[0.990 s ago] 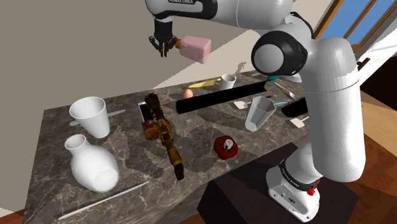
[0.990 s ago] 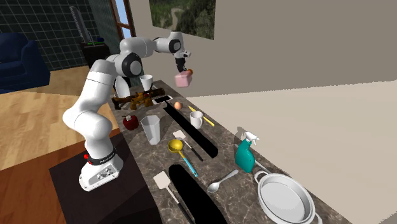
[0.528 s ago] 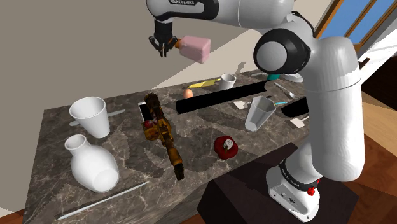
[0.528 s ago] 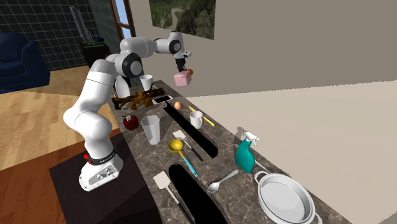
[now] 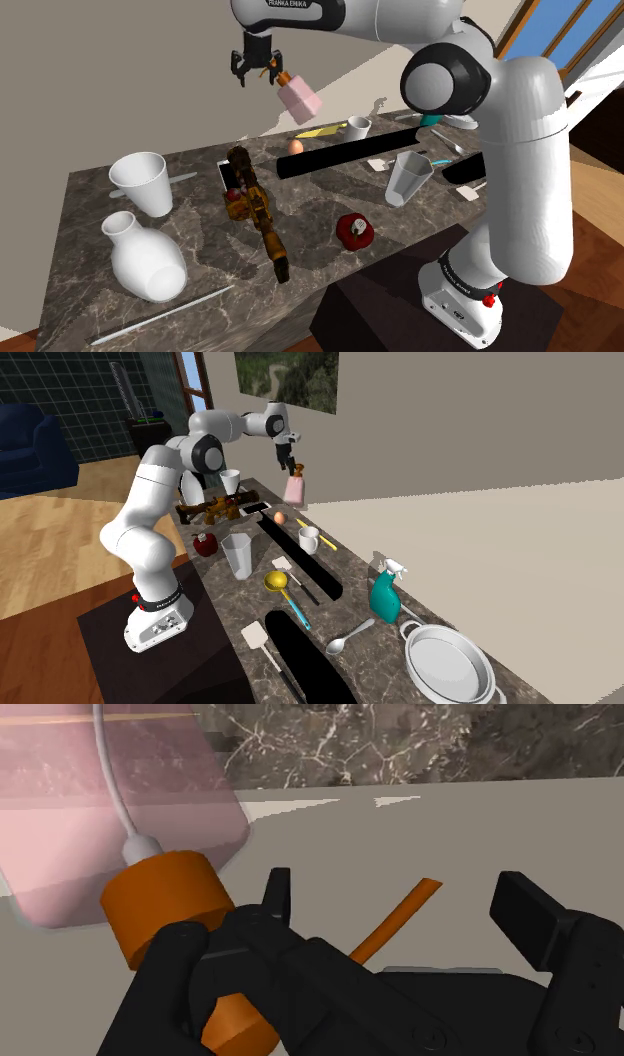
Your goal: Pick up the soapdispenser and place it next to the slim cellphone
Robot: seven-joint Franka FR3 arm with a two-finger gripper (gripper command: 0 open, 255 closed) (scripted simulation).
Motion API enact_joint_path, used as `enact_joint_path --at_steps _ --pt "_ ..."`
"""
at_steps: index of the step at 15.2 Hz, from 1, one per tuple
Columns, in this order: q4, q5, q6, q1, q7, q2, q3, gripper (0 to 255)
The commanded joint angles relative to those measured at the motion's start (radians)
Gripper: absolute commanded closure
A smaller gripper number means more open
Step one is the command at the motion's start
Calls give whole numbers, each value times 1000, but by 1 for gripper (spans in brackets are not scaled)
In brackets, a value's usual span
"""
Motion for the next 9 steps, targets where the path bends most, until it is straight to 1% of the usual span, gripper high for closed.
enact_joint_path --at_steps 1,3,9 --pt "58 -4 -58 -8 -52 33 7 0" --pt "123 -9 -121 -12 -50 36 16 0" --pt "123 -10 -121 -12 -50 36 16 0"
